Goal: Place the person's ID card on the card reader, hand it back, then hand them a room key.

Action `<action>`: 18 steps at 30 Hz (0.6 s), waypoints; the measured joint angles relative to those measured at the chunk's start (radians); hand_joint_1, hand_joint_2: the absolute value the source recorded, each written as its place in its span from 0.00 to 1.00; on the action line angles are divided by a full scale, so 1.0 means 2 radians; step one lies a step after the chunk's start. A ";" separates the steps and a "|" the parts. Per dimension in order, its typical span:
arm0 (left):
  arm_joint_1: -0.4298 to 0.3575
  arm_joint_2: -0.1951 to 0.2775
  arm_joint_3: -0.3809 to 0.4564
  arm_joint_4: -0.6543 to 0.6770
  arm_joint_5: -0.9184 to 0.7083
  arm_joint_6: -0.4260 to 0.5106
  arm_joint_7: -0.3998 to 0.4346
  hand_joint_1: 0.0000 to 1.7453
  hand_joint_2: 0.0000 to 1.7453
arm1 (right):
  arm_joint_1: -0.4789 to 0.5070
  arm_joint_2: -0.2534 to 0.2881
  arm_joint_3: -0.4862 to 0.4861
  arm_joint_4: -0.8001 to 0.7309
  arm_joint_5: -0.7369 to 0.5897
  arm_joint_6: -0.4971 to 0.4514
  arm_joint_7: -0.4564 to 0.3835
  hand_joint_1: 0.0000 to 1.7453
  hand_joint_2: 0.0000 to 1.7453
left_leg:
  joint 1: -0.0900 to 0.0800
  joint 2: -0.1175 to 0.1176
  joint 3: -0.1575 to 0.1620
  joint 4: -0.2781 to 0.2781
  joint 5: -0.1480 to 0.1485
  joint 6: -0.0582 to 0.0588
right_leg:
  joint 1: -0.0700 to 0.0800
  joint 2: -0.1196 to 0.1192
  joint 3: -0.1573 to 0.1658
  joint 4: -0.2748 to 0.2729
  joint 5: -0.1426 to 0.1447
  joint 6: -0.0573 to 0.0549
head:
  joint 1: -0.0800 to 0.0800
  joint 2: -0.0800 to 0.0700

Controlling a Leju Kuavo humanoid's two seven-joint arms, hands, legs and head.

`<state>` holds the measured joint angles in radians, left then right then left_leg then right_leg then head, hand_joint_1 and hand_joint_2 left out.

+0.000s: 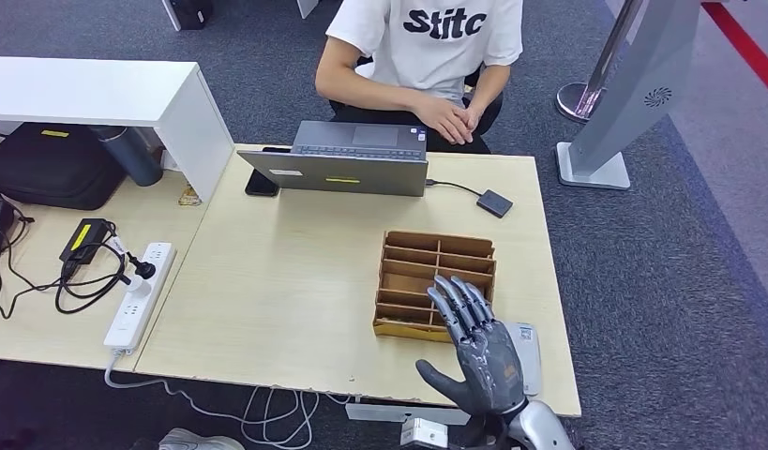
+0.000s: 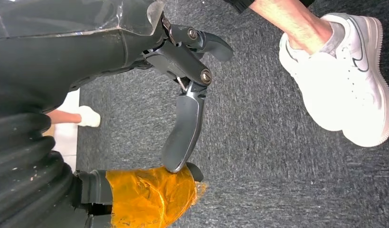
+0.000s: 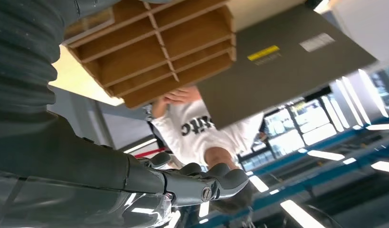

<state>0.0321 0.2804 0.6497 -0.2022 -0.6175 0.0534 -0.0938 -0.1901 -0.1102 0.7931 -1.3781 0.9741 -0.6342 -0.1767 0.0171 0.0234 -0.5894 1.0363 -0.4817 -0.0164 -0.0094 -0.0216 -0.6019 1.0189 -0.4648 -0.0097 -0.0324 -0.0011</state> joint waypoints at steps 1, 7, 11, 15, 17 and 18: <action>0.000 0.000 0.001 0.000 -0.001 0.000 0.000 0.00 1.00 | 0.000 0.000 0.000 0.009 0.005 0.001 0.009 0.00 1.00 | 0.000 0.000 0.000 0.000 0.000 0.000 | 0.000 0.000 0.000 0.000 0.000 0.000 | 0.000 0.000; 0.000 0.000 0.006 0.000 -0.007 0.000 0.000 0.00 1.00 | -0.005 0.000 0.000 0.062 0.025 0.009 0.046 0.00 1.00 | 0.000 0.000 0.000 0.000 0.000 0.000 | 0.000 0.000 0.000 0.000 0.000 0.000 | 0.000 0.000; 0.000 0.000 0.008 0.000 -0.013 0.000 0.000 0.00 1.00 | -0.008 0.001 0.000 0.086 0.047 0.007 0.069 0.00 1.00 | 0.000 0.000 0.000 0.000 0.000 0.000 | 0.000 0.000 0.000 0.000 0.000 0.000 | 0.000 0.000; 0.000 0.000 0.011 0.000 -0.017 0.000 0.000 0.00 1.00 | -0.013 0.001 -0.001 0.105 0.065 0.005 0.089 0.00 1.00 | 0.000 0.000 0.000 0.000 0.000 0.000 | 0.000 0.000 0.000 0.000 0.000 0.000 | 0.000 0.000; 0.000 0.000 0.012 0.000 -0.020 0.000 0.000 0.00 1.00 | -0.015 0.002 -0.003 0.110 0.069 0.004 0.093 0.00 1.00 | 0.000 0.000 0.000 0.000 0.000 0.000 | 0.000 0.000 0.000 0.000 0.000 0.000 | 0.000 0.000; 0.000 0.000 0.012 0.000 -0.021 0.000 0.000 0.00 1.00 | -0.015 0.003 -0.003 0.112 0.070 0.003 0.094 0.00 1.00 | 0.000 0.000 0.000 0.000 0.000 0.000 | 0.000 0.000 0.000 0.000 0.000 0.000 | 0.000 0.000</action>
<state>0.0321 0.2804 0.6746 -0.2022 -0.6592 0.0534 -0.0938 -0.2207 -0.1036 0.7868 -1.1532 1.1133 -0.6279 0.0115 0.0171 0.0234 -0.5894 1.0364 -0.4817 -0.0164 -0.0094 -0.0217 -0.6017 1.0190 -0.4648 -0.0098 -0.0324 -0.0011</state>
